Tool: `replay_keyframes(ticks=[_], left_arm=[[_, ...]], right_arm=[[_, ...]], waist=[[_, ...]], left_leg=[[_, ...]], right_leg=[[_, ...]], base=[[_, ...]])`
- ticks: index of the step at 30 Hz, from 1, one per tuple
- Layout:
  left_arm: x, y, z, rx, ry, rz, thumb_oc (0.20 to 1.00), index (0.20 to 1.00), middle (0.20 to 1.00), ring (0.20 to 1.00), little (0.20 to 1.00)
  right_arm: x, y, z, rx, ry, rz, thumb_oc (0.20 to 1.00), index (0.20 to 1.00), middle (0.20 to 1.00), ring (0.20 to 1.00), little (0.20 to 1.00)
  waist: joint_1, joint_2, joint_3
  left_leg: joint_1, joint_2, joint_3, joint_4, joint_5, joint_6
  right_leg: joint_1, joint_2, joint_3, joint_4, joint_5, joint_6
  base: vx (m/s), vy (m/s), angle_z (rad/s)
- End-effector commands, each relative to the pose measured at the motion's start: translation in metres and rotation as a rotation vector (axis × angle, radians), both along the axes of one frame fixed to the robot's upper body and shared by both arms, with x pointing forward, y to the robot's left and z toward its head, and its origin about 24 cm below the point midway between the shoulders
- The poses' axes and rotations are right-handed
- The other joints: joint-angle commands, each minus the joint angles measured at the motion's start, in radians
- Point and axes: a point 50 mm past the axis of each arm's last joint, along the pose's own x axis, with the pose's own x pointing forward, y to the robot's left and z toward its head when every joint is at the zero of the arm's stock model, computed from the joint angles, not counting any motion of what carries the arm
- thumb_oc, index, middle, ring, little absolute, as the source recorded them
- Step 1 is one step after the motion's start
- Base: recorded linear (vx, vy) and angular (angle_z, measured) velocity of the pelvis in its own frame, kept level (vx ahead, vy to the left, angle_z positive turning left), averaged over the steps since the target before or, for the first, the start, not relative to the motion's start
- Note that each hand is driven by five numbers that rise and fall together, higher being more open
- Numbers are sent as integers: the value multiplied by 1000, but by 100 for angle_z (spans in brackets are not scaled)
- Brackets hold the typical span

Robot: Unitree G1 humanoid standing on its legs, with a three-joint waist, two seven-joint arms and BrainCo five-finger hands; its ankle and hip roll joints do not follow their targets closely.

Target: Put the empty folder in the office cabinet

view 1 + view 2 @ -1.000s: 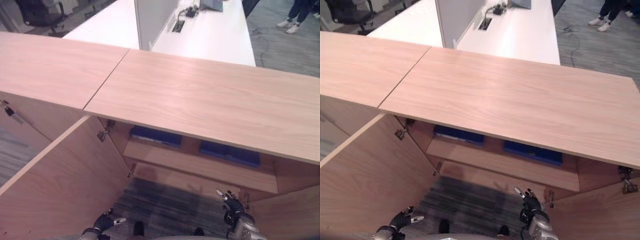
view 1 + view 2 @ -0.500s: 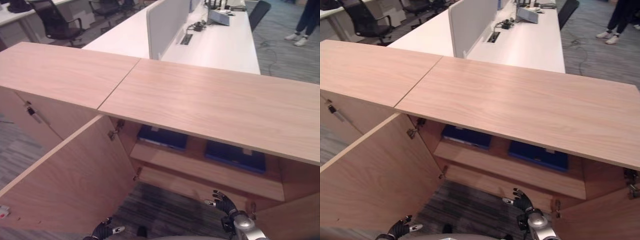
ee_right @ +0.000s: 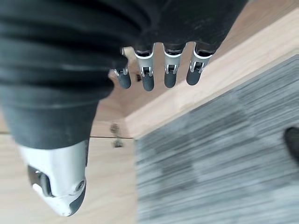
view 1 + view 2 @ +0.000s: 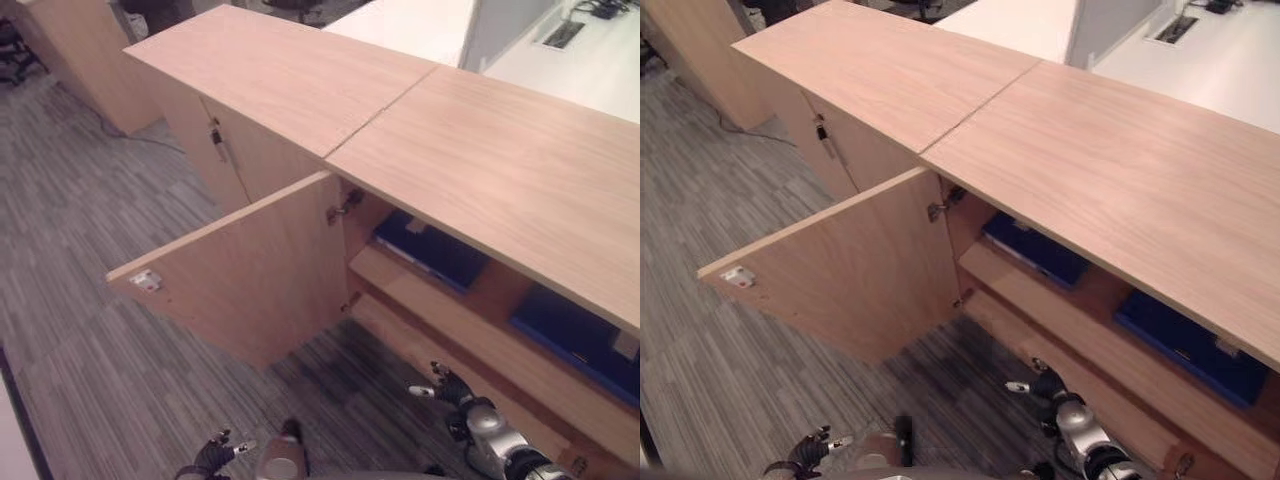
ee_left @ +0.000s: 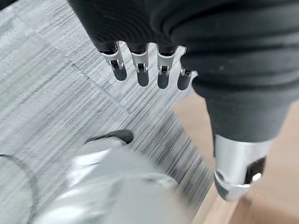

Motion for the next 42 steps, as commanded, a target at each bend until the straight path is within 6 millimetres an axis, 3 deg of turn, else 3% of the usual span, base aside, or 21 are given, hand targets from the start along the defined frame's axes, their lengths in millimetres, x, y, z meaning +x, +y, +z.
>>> replay_keyframes(ticks=[1, 6, 8, 11, 12, 16, 17, 18, 19, 21, 23, 26, 34, 42], left_arm=[[-3, 9, 1, 24, 18, -5, 1000, 1000, 1000, 1000, 1000], [-1, 10, 2, 41, 23, -37, 1000, 1000, 1000, 1000, 1000], [7, 15, 6, 60, 1, -47, 1000, 1000, 1000, 1000, 1000], [12, 19, 9, 72, -10, -48, 1000, 1000, 1000, 1000, 1000], [14, 24, 11, 82, -16, -33, 1000, 1000, 1000, 1000, 1000], [16, 32, 14, 101, -18, -19, 1000, 1000, 1000, 1000, 1000], [19, 31, 15, 97, -22, -25, 1000, 1000, 1000, 1000, 1000], [21, 30, 15, 92, -29, -26, 1000, 1000, 1000, 1000, 1000], [25, 29, 16, 92, -34, -36, 1000, 1000, 1000, 1000, 1000], [29, 23, 14, 89, -19, -77, 1000, 1000, 1000, 1000, 1000], [22, 21, 10, 93, 17, -101, 1000, 1000, 1000, 1000, 1000], [14, 20, 7, 92, 45, -97, 1000, 1000, 1000, 1000, 1000], [2, 9, 0, 59, 55, -63, 1000, 1000, 1000, 1000, 1000], [48, 7, 20, 42, -164, -1, 1000, 1000, 1000, 1000, 1000]], right_arm=[[12, 2, 5, 36, -48, -58, 1000, 1000, 1000, 1000, 1000], [2, 4, -3, 76, -15, -138, 1000, 1000, 1000, 1000, 1000], [-2, 9, -6, 109, -9, -184, 1000, 1000, 1000, 1000, 1000], [-4, 13, -9, 116, 4, -188, 1000, 1000, 1000, 1000, 1000], [-4, 19, -11, 132, 13, -192, 1000, 1000, 1000, 1000, 1000], [-3, 29, -12, 172, 14, -209, 1000, 1000, 1000, 1000, 1000], [-4, 30, -13, 183, 16, -224, 1000, 1000, 1000, 1000, 1000], [-4, 32, -14, 188, 17, -224, 1000, 1000, 1000, 1000, 1000], [-6, 33, -15, 195, 18, -230, 1000, 1000, 1000, 1000, 1000], [-13, 32, -18, 207, 35, -258, 1000, 1000, 1000, 1000, 1000], [-23, 31, -22, 210, 62, -263, 1000, 1000, 1000, 1000, 1000], [-29, 28, -24, 207, 78, -280, 1000, 1000, 1000, 1000, 1000], [-50, 19, -31, 181, 138, -321, 1000, 1000, 1000, 1000, 1000], [-57, 16, -34, 155, 164, -317, 1000, 1000, 1000, 1000, 1000]], waist=[[-15, 6, -61], [-2, -12, -70], [15, -28, -67], [25, -42, -66], [35, -50, -64], [49, -62, -60], [37, -70, -53], [26, -69, -50], [-3, -66, -52], [-51, -56, -58], [-66, -55, -69], [-70, -58, -84], [-52, -57, -122], [-54, -53, -137]], left_leg=[[140, 151, 69, 15, -36, -103], [132, 107, 35, 31, -93, -78], [124, 68, 8, 50, -132, -53], [122, 37, -4, 55, -157, -35], [126, 13, -8, 52, -175, -20], [134, -19, -7, 35, -180, 2], [122, -35, -13, 35, -157, 9], [120, -41, -31, 32, -151, 11], [112, -54, -70, 24, -138, 19], [114, -102, -170, -20, -110, 45], [124, -121, -232, -64, -89, 51], [128, -124, -240, -74, -87, 48], [152, -107, -244, -115, -74, 34], [181, -92, -216, -132, -74, 22]], right_leg=[[-68, -2, 15, 57, 5, 28], [-54, -38, 22, 70, 41, 47], [-53, -89, 13, 103, 67, 67], [-50, -116, 6, 114, 82, 84], [-60, -140, -2, 136, 112, 96], [-76, -161, 3, 171, 140, 111], [-90, -157, 38, 170, 161, 105], [-110, -131, 114, 169, 148, 107], [-136, -72, 238, 162, 104, 97], [-143, 101, 487, 155, -35, 65], [-123, 128, 527, 121, -45, 47], [-96, 130, 542, 65, -30, 47], [-27, 124, 490, -37, -8, 49], [-8, 131, 461, -81, 9, 50]], base=[[47, 100, 81], [52, 221, 55], [9, 261, 30], [-14, 181, 40], [-32, 178, 32], [-42, 124, 7], [-80, 112, 18], [-77, 146, 38], [0, 208, 49], [58, 232, 150], [56, 19, 147], [14, -39, 71], [23, -34, 3], [-1, -19, -2]])
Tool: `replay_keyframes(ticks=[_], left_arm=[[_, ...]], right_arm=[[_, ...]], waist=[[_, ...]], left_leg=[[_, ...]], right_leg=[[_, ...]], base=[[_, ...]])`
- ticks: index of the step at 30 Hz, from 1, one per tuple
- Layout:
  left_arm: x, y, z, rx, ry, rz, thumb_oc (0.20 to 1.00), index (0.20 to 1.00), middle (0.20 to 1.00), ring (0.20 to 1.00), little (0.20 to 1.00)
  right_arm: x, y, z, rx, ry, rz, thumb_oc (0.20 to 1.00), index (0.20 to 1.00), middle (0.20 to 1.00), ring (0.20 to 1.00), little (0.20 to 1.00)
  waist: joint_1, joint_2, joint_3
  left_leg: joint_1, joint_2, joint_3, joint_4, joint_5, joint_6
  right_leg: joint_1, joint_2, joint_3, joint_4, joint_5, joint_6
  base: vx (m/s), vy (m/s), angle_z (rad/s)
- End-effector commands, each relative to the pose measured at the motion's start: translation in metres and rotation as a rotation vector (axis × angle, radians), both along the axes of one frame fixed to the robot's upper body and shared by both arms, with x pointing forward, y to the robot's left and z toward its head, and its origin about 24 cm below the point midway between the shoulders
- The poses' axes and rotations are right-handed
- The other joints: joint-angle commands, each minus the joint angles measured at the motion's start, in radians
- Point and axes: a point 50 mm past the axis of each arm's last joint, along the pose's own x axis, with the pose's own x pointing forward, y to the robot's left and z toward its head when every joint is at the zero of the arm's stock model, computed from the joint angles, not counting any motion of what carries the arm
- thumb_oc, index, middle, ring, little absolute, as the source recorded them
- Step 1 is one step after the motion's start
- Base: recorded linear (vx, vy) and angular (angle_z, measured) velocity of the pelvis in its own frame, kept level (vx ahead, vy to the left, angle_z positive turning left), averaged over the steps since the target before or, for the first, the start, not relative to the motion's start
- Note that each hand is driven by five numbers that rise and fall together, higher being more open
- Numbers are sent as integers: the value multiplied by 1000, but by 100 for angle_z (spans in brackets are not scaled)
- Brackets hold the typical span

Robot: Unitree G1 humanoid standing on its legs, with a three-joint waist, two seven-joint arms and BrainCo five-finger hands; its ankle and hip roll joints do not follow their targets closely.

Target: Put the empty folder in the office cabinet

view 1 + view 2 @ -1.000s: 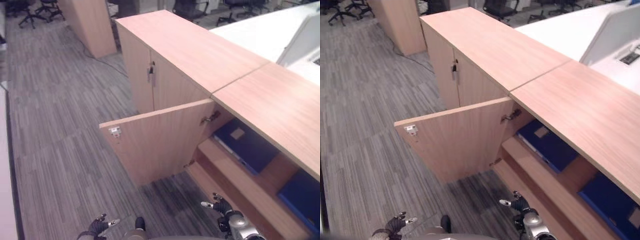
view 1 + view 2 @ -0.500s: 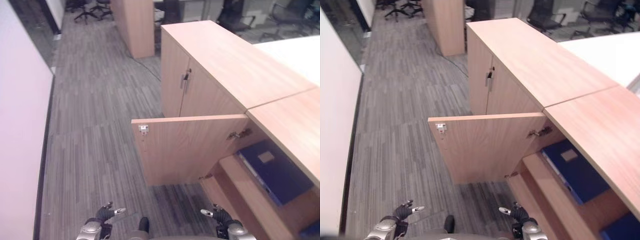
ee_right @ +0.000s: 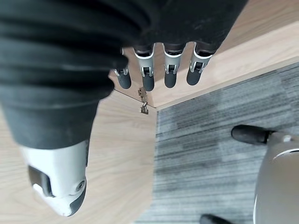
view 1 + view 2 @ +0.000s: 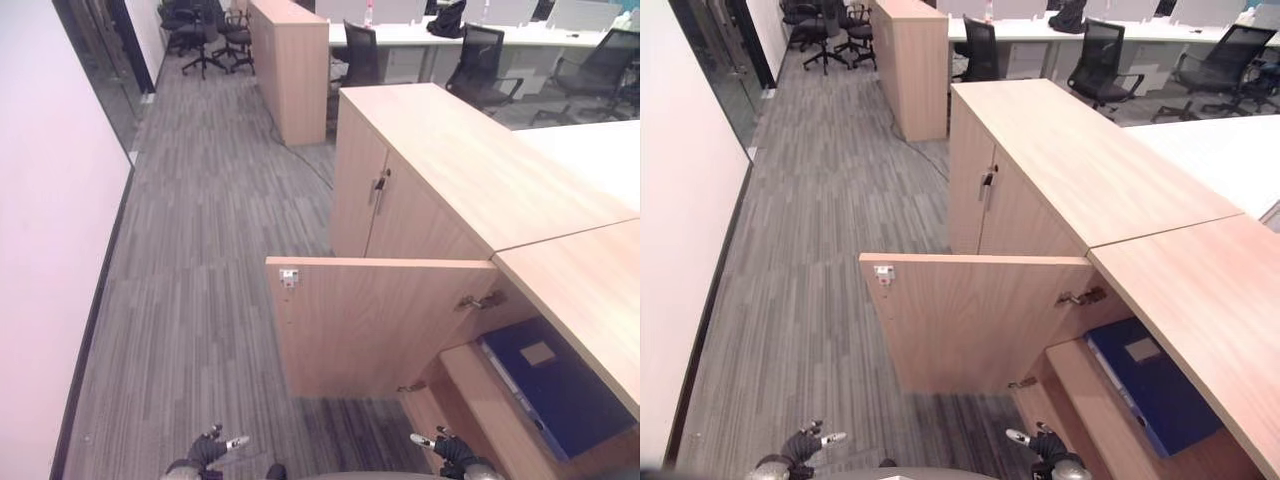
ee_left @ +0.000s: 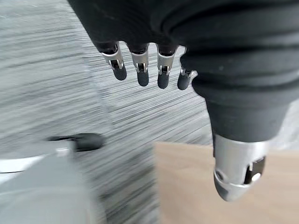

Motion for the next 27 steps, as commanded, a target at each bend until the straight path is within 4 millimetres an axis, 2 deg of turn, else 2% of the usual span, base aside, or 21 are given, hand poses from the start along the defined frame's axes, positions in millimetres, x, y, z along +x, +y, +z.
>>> replay_keyframes(ticks=[1, 2, 4, 6, 9, 10, 12, 13, 14, 15, 20, 23, 27], left_arm=[[56, 4, 27, 4, -238, 25, 1000, 1000, 1000, 1000, 1000], [56, 4, 27, 4, -238, 26, 1000, 1000, 1000, 1000, 1000], [73, 9, 39, 13, -313, 26, 1000, 1000, 1000, 1000, 1000], [98, 16, 59, 27, -411, 29, 1000, 1000, 1000, 1000, 1000], [108, 19, 67, 37, -439, 16, 1000, 1000, 1000, 1000, 1000], [134, 27, 90, 86, -503, -40, 1000, 1000, 1000, 1000, 1000], [142, 28, 97, 98, -522, -54, 1000, 1000, 1000, 1000, 1000], [158, 28, 112, 116, -568, -88, 1000, 1000, 1000, 1000, 1000], [164, 28, 118, 122, -587, -100, 1000, 1000, 1000, 1000, 1000], [164, 28, 118, 122, -587, -100, 1000, 1000, 1000, 1000, 1000], [190, 29, 149, 153, -668, -154, 1000, 1000, 1000, 1000, 1000], [204, 26, 162, 158, -697, -181, 1000, 1000, 1000, 1000, 1000], [214, 19, 170, 163, -707, -221, 1000, 1000, 1000, 1000, 1000]], right_arm=[[12, -5, 4, -17, -42, 4, 1000, 1000, 1000, 1000, 1000], [12, -5, 4, -17, -42, 4, 1000, 1000, 1000, 1000, 1000], [12, -6, 5, -23, -43, 15, 1000, 1000, 1000, 1000, 1000], [11, -6, 5, -28, -40, 25, 1000, 1000, 1000, 1000, 1000], [10, -6, 5, -28, -37, 28, 1000, 1000, 1000, 1000, 1000], [4, -10, 4, -32, -20, 39, 1000, 1000, 1000, 1000, 1000], [4, -10, 4, -31, -18, 43, 1000, 1000, 1000, 1000, 1000], [2, -12, 4, -33, -10, 50, 1000, 1000, 1000, 1000, 1000], [2, -12, 4, -34, -8, 53, 1000, 1000, 1000, 1000, 1000], [2, -12, 4, -34, -9, 53, 1000, 1000, 1000, 1000, 1000], [7, -12, 5, -39, -9, 89, 1000, 1000, 1000, 1000, 1000], [3, -13, 4, -32, 8, 96, 1000, 1000, 1000, 1000, 1000], [-3, -14, 3, -29, 25, 94, 1000, 1000, 1000, 1000, 1000]], waist=[[20, 21, 15], [21, 21, 15], [13, 22, 13], [-2, 26, 10], [-9, 26, 8], [-38, 29, -5], [-43, 29, -6], [-54, 29, -10], [-59, 30, -11], [-59, 30, -11], [-82, 30, -10], [-95, 24, -13], [-109, 20, -15]], left_leg=[[66, -18, 40, 17, -114, 0], [67, -17, 40, 17, -114, 0], [75, -14, 45, 15, -114, -2], [82, -9, 51, 12, -113, -8], [83, -8, 52, 12, -114, -9], [88, -6, 60, 12, -116, -12], [89, -6, 63, 12, -117, -13], [95, -6, 65, 12, -119, -12], [96, -6, 66, 12, -120, -11], [96, -6, 66, 12, -120, -11], [104, -1, 99, 12, -124, -8], [105, 0, 114, 12, -126, -10], [108, 2, 116, 12, -127, -11]], right_leg=[[-45, -27, -67, 25, 64, 75], [-44, -27, -67, 25, 64, 75], [-41, -28, -65, 24, 65, 76], [-40, -27, -58, 23, 65, 77], [-40, -27, -54, 22, 66, 78], [-45, -30, -31, 24, 68, 80], [-46, -32, -26, 26, 69, 80], [-48, -32, -17, 31, 70, 80], [-49, -32, -15, 33, 70, 80], [-49, -32, -15, 33, 70, 81], [-72, -29, 8, 37, 86, 90], [-74, -29, 23, 29, 93, 96], [-73, -33, 27, 32, 92, 99]], base=[[21, 1, -20], [22, 0, -22], [5, -3, -12], [0, -1, -5], [11, 1, -6], [26, 5, -8], [21, 1, -9], [19, -2, -17], [19, -2, -14], [10, -1, -11], [-3, -3, -12], [13, 10, -32], [10, 6, -7]])
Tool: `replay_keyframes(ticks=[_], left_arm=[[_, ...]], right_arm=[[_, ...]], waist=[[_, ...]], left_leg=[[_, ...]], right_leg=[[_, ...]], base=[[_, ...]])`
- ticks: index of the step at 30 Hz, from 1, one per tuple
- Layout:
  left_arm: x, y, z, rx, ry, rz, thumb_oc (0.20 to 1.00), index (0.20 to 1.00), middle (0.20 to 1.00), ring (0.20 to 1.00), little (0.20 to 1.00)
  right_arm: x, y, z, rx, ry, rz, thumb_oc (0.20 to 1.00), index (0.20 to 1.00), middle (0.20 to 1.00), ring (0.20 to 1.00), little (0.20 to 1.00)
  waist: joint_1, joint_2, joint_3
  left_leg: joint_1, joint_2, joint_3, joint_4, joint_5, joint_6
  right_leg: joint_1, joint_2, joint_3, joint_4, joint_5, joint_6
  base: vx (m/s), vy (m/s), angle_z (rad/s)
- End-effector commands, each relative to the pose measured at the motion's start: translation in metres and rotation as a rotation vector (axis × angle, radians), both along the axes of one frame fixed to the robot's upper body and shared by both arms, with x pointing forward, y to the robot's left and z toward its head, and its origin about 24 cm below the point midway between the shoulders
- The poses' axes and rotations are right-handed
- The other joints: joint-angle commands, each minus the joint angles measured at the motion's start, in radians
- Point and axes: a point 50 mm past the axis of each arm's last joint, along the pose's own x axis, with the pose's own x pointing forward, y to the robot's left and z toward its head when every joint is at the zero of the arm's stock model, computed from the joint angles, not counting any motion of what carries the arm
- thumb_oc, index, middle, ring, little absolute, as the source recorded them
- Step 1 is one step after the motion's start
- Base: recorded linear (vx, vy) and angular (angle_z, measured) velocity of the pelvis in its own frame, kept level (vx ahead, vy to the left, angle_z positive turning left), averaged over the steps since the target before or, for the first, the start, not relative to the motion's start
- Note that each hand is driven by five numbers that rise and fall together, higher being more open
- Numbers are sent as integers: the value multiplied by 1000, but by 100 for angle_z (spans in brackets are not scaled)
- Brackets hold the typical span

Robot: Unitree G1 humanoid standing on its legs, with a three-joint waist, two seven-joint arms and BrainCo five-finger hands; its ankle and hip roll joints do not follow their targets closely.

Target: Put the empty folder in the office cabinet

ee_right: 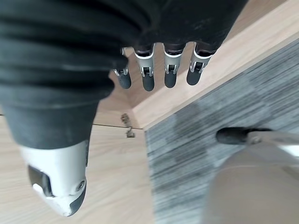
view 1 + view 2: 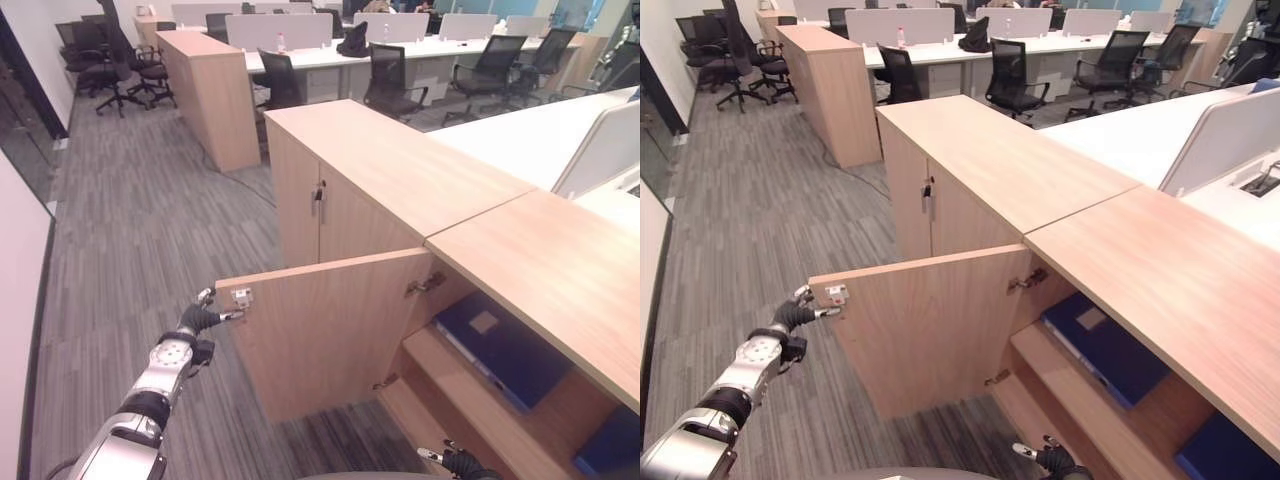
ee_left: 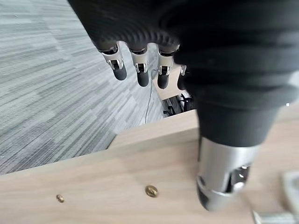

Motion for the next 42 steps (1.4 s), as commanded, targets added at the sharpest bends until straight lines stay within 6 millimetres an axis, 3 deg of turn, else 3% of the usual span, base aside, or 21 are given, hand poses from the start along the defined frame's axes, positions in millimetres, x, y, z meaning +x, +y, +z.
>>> replay_keyframes(ticks=[1, 7, 17, 21, 22, 25, 32, 33, 38, 39, 40, 41, 42], left_arm=[[45, -5, 49, 32, -160, -41, 1000, 1000, 1000, 1000, 1000], [57, -29, 52, 26, -160, -115, 1000, 1000, 1000, 1000, 1000], [58, -69, 42, -27, -152, -231, 1000, 1000, 1000, 1000, 1000], [41, -100, 25, -85, -134, -357, 1000, 1000, 1000, 1000, 1000], [41, -100, 25, -85, -133, -357, 1000, 1000, 1000, 1000, 1000], [12, -114, 11, -122, -94, -507, 1000, 1000, 1000, 1000, 1000], [-18, -109, 2, -171, -57, -576, 1000, 1000, 1000, 1000, 1000], [-25, -100, -3, -185, -46, -533, 1000, 1000, 1000, 1000, 1000], [-33, -93, -1, -167, -39, -555, 1000, 1000, 1000, 1000, 1000], [-36, -90, -2, -151, -27, -563, 1000, 1000, 1000, 1000, 1000], [-42, -85, -4, -130, 3, -580, 1000, 1000, 1000, 1000, 1000], [-41, -85, -4, -129, 3, -581, 1000, 1000, 1000, 1000, 1000], [-52, -79, -10, -114, 40, -589, 1000, 1000, 1000, 1000, 1000]], right_arm=[[19, -4, 5, -17, -39, 80, 1000, 1000, 1000, 1000, 1000], [18, -2, 4, -11, -28, 76, 1000, 1000, 1000, 1000, 1000], [23, 4, 4, -8, -36, 77, 1000, 1000, 1000, 1000, 1000], [21, 4, 3, 2, -31, 47, 1000, 1000, 1000, 1000, 1000], [21, 4, 3, 2, -31, 47, 1000, 1000, 1000, 1000, 1000], [22, 2, 3, 16, -39, -8, 1000, 1000, 1000, 1000, 1000], [29, 0, 5, 41, -73, -81, 1000, 1000, 1000, 1000, 1000], [60, 1, 16, 46, -166, -97, 1000, 1000, 1000, 1000, 1000], [81, 4, 24, 76, -249, -143, 1000, 1000, 1000, 1000, 1000], [87, 5, 26, 77, -261, -144, 1000, 1000, 1000, 1000, 1000], [99, 10, 31, 75, -293, -129, 1000, 1000, 1000, 1000, 1000], [99, 10, 31, 76, -294, -129, 1000, 1000, 1000, 1000, 1000], [104, 14, 33, 83, -306, -116, 1000, 1000, 1000, 1000, 1000]], waist=[[0, 16, 16], [-24, 6, 19], [-37, -8, 25], [-25, -8, 33], [-25, -8, 32], [-3, -4, 43], [20, 0, 75], [24, 2, 141], [20, 42, 142], [31, 47, 147], [76, 61, 150], [76, 59, 150], [110, 61, 136]], left_leg=[[56, -18, 1, 13, -107, -1], [56, -18, 11, 13, -111, 1], [64, -18, 33, 13, -119, 7], [67, -24, 33, 13, -124, 13], [67, -24, 33, 13, -124, 13], [66, -30, 27, 13, -126, 19], [45, -41, 23, 20, -125, 27], [-13, -38, 57, 30, -106, 28], [-109, 18, 92, 35, -66, 13], [-128, 23, 111, 42, -59, 16], [-167, 39, 175, 65, -40, 17], [-171, 39, 175, 68, -38, 17], [-186, 55, 252, 85, -25, 15]], right_leg=[[-56, -37, -80, 32, 72, 85], [-71, -38, -65, 36, 79, 90], [-82, -38, -37, 35, 87, 96], [-80, -43, -42, 42, 83, 95], [-80, -43, -42, 42, 83, 95], [-77, -51, -52, 50, 81, 97], [-101, -63, -56, 64, 87, 103], [-196, -74, -40, 76, 171, 123], [-276, -90, -26, 61, 219, 124], [-261, -100, -40, 74, 197, 124], [-210, -132, -153, 116, 139, 113], [-214, -132, -152, 117, 140, 112], [-148, -172, -263, 146, 112, 109]], base=[[0, 0, 0], [0, 0, 0], [9, 8, -6], [1, 4, -1], [0, 0, 0], [0, 30, -1], [-74, 28, 2], [-318, -21, -4], [-254, -103, -56], [-471, -16, -24], [-390, 14, -16], [-463, 63, -59], [-207, 47, -82]])
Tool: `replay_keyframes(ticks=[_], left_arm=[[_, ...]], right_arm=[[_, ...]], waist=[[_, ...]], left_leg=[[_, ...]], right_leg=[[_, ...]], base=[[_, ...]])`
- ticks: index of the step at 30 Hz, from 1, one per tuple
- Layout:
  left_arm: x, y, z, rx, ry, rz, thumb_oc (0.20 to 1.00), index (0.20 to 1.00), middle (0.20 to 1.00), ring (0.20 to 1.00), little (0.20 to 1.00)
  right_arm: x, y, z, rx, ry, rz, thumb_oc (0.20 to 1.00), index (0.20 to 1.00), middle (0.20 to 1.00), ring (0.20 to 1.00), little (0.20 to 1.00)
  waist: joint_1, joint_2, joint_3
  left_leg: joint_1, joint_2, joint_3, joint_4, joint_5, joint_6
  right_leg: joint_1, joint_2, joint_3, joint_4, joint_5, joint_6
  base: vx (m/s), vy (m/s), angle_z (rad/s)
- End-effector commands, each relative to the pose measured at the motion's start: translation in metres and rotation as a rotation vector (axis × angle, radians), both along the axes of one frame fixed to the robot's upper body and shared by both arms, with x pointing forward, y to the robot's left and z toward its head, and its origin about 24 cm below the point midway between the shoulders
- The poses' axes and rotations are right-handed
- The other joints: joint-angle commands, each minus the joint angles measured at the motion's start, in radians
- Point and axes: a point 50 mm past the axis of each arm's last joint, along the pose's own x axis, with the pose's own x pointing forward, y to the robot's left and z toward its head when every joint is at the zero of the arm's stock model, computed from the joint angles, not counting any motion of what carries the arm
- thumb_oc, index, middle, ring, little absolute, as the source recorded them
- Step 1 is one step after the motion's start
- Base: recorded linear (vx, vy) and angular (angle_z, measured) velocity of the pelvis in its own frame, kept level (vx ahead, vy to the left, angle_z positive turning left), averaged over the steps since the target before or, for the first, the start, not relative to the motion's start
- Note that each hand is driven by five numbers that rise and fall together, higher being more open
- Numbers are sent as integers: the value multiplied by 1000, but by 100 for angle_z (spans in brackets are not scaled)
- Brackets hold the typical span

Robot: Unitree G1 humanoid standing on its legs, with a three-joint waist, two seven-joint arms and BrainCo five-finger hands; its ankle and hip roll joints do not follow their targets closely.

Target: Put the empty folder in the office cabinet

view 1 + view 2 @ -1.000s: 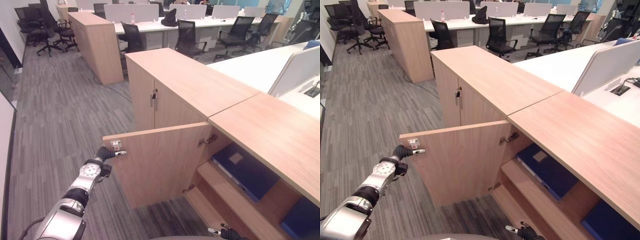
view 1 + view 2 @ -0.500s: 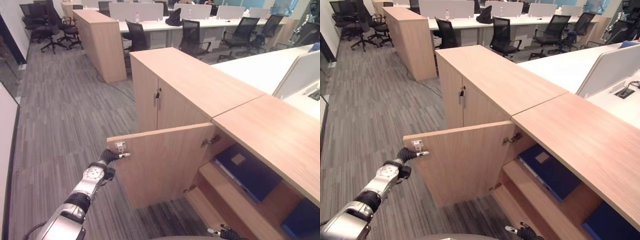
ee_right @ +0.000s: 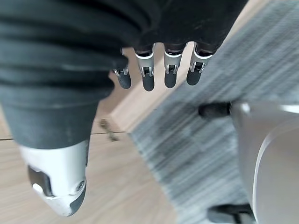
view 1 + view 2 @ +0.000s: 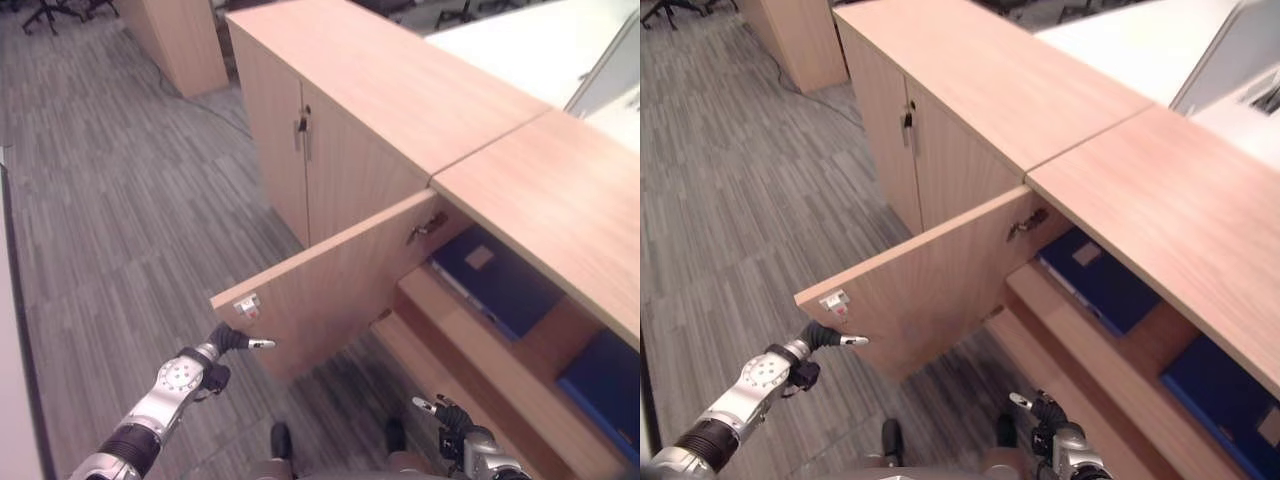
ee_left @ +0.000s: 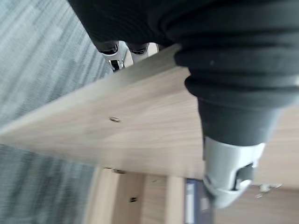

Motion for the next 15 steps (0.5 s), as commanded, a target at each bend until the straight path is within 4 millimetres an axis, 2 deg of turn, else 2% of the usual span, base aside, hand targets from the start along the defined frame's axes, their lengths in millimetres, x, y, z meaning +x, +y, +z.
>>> replay_keyframes(ticks=[1, 2, 3, 4, 5, 7, 8, 10, 11, 12, 14, 15], left_arm=[[-13, -31, -11, -48, 48, -149, 1000, 1000, 1000, 1000, 1000], [-21, -26, -17, -32, 76, -149, 1000, 1000, 1000, 1000, 1000], [-21, -26, -17, -31, 78, -148, 1000, 1000, 1000, 1000, 1000], [-35, -18, -26, -25, 123, -118, 1000, 1000, 1000, 1000, 1000], [-40, -17, -31, -27, 145, -102, 1000, 1000, 1000, 1000, 1000], [-45, -19, -36, -53, 160, -76, 1000, 1000, 1000, 1000, 1000], [-47, -20, -39, -59, 170, -60, 1000, 1000, 1000, 1000, 1000], [-48, -23, -45, -70, 184, -37, 1000, 1000, 1000, 1000, 1000], [-49, -26, -46, -80, 183, -29, 1000, 1000, 1000, 1000, 1000], [-50, -31, -50, -101, 188, -15, 1000, 1000, 1000, 1000, 1000], [-50, -32, -50, -102, 188, -15, 1000, 1000, 1000, 1000, 1000], [-47, -39, -50, -132, 183, -9, 1000, 1000, 1000, 1000, 1000]], right_arm=[[26, 5, 12, 11, -100, -7, 1000, 1000, 1000, 1000, 1000], [28, 7, 13, 12, -101, 3, 1000, 1000, 1000, 1000, 1000], [27, 7, 12, 13, -100, 4, 1000, 1000, 1000, 1000, 1000], [26, 10, 10, 8, -80, 27, 1000, 1000, 1000, 1000, 1000], [25, 12, 9, 0, -67, 41, 1000, 1000, 1000, 1000, 1000], [23, 9, 8, -24, -46, 37, 1000, 1000, 1000, 1000, 1000], [20, 6, 6, -25, -35, 27, 1000, 1000, 1000, 1000, 1000], [18, 1, 6, -30, -32, 3, 1000, 1000, 1000, 1000, 1000], [17, -1, 7, -35, -30, 1, 1000, 1000, 1000, 1000, 1000], [16, -8, 7, -52, -22, -9, 1000, 1000, 1000, 1000, 1000], [17, -8, 7, -53, -23, -9, 1000, 1000, 1000, 1000, 1000], [12, -18, 7, -70, -4, -39, 1000, 1000, 1000, 1000, 1000]], waist=[[-5, -13, -43], [18, -14, -52], [21, -16, -49], [56, -19, -65], [69, -21, -77], [72, -7, -83], [62, 0, -86], [33, 22, -86], [19, 32, -81], [-1, 49, -83], [1, 52, -81], [-22, 69, -82]], left_leg=[[-28, -8, 50, 73, -95, -35], [-26, -2, 95, 76, -89, -36], [-19, -3, 99, 74, -90, -36], [-24, 5, 174, 80, -75, -35], [-12, 5, 188, 71, -88, -44], [-1, 14, 225, 59, -59, -55], [2, 18, 229, 59, -51, -60], [19, 26, 235, 51, -37, -72], [17, 34, 264, 58, -17, -65], [32, 42, 275, 50, -3, -74], [35, 43, 278, 48, -2, -75], [47, 62, 295, 44, 17, -88]], right_leg=[[143, -63, -68, -122, 105, 70], [176, -83, -127, -106, 93, 70], [179, -85, -124, -105, 92, 70], [224, -101, -219, -107, 96, 76], [248, -96, -245, -123, 83, 85], [263, -87, -285, -160, 71, 85], [273, -74, -282, -181, 59, 82], [285, -43, -266, -221, 47, 73], [283, -36, -272, -232, 57, 66], [283, -16, -247, -249, 45, 63], [283, -15, -244, -249, 45, 62], [281, 9, -214, -257, 26, 53]], base=[[-234, 78, -85], [-43, 33, -78], [-138, 39, -96], [-87, 9, -115], [-117, -17, -111], [-52, -81, -204], [-27, -109, -178], [-42, -123, -37], [-120, -151, -16], [-114, -93, -16], [-35, -82, -43], [-28, -168, -55]])
